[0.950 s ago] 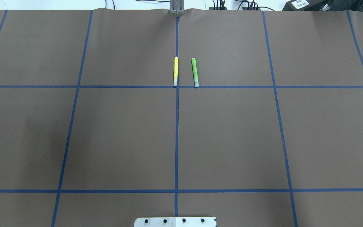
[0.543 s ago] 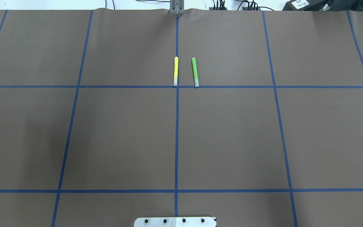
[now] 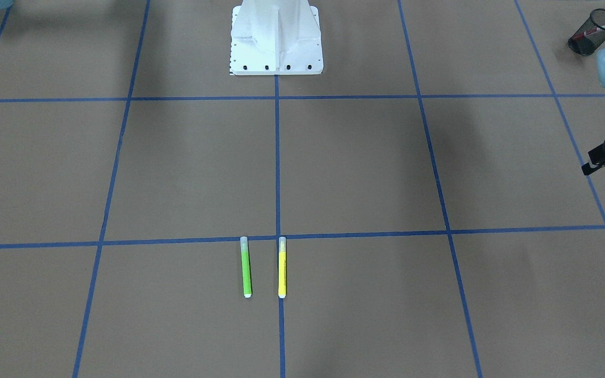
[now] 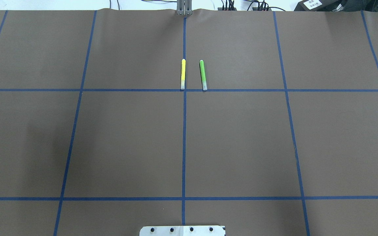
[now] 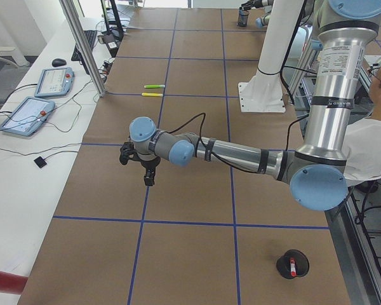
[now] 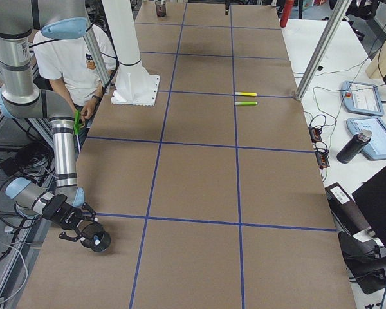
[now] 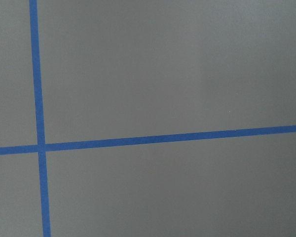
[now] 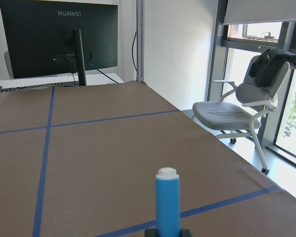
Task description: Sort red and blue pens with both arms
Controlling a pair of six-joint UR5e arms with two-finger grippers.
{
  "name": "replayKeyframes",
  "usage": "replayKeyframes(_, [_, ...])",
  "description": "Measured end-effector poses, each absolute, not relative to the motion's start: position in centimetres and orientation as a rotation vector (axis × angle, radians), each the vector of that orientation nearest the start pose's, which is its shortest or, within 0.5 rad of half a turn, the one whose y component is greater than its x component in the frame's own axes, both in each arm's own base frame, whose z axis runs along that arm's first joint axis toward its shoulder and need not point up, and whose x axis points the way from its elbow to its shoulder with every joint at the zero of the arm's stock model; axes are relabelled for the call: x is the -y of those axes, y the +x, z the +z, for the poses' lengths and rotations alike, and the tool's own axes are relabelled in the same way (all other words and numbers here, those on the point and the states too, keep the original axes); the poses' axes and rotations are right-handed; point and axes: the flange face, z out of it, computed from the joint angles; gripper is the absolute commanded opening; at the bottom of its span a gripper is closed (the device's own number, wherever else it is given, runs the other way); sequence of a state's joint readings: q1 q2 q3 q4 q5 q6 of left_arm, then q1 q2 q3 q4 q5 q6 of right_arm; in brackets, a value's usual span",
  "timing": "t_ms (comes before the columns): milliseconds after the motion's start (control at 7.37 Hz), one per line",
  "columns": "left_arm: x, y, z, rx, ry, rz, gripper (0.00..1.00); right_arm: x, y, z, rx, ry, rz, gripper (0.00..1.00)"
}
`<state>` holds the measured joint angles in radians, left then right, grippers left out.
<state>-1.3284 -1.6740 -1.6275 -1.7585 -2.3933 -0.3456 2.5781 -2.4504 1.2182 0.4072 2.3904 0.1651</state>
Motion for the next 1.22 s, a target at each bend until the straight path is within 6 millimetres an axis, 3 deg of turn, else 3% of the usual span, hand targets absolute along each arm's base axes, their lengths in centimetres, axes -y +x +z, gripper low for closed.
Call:
replayKeyframes(271, [54.6, 7.3, 55.2, -0.874, 0.077, 0.046, 0.99, -7.8, -1.3, 78.5, 0.446, 0.985, 0.767, 1.0])
replayKeyframes(814, [54.6, 7.3, 54.9, -0.877, 0.08, 0.047, 0.99, 0.1, 9.6, 79.6, 0.57, 0.883, 0.716, 1.0])
replayKeyframes(950, [54.6, 7.3, 54.9, -0.877, 0.081, 0.047, 0.99, 2.9, 11.8, 79.3, 0.613, 0.833, 0.659, 1.0])
replayKeyframes(1221, [54.7, 7.3, 54.7, -0.877, 0.084, 0.049, 0.99, 10.7, 15.5, 77.7, 0.702, 0.713, 0.525, 1.0])
